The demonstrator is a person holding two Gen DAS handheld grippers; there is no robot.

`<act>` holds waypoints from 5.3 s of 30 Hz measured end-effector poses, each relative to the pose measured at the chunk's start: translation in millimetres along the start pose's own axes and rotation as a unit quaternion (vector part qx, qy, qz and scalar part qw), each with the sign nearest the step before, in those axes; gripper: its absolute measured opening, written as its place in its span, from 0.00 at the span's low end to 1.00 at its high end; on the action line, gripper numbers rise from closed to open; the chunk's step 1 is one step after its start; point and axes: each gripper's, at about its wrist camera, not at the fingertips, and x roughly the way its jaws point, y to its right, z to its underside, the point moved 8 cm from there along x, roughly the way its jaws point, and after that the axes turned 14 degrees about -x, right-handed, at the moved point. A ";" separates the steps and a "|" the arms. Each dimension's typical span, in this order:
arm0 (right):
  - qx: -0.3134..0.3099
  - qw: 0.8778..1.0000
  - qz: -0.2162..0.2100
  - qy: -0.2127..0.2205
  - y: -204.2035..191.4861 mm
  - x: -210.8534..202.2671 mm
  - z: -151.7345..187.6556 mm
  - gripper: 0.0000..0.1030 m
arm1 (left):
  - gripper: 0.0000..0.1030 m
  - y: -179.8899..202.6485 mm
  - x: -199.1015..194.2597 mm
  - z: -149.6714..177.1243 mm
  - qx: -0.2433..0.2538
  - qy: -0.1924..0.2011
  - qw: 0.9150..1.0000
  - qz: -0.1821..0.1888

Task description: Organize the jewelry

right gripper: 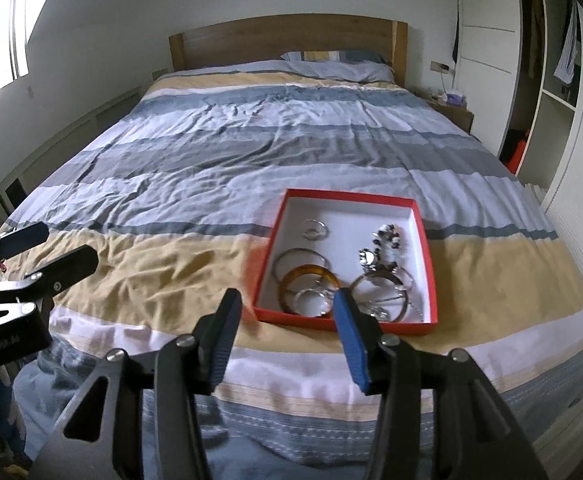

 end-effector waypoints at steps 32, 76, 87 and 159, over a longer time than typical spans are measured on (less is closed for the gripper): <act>-0.017 0.999 0.017 0.045 -74.0 -61.2 -10.5 0.67 | 0.99 -98.4 -79.4 16.0 -0.052 0.053 0.996 -0.054; -0.034 0.988 0.031 0.150 -96.8 -176.1 -11.2 0.67 | 0.99 -106.6 -214.2 15.2 -0.068 0.180 0.979 -0.071; -0.039 0.985 0.032 0.165 -100.7 -190.8 -10.2 0.67 | 0.99 -112.0 -230.4 16.3 -0.073 0.199 0.974 -0.080; 0.009 0.995 0.083 0.061 -30.9 -101.0 29.6 0.67 | 0.99 -83.3 -122.0 34.4 -0.038 0.093 0.991 -0.087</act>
